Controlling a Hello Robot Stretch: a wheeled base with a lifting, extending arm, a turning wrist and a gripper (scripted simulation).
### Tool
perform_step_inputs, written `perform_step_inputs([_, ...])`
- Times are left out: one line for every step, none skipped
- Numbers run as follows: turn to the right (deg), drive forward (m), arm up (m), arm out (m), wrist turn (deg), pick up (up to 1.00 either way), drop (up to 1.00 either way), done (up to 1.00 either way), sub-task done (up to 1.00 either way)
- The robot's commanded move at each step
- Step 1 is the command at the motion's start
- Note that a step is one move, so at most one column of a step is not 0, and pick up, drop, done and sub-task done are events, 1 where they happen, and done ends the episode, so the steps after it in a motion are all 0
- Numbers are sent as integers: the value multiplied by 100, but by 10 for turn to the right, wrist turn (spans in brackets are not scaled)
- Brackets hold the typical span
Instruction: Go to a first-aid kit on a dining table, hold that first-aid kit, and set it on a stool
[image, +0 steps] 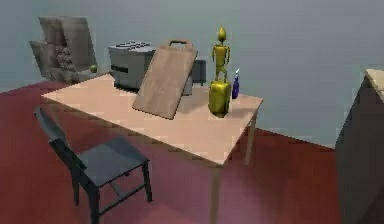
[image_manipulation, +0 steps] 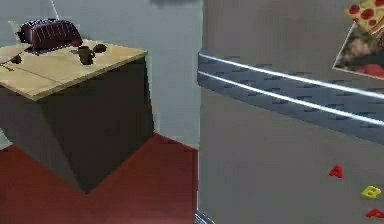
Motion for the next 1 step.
perform_step_inputs([-450,0,0,0,0,0,0,0,0])
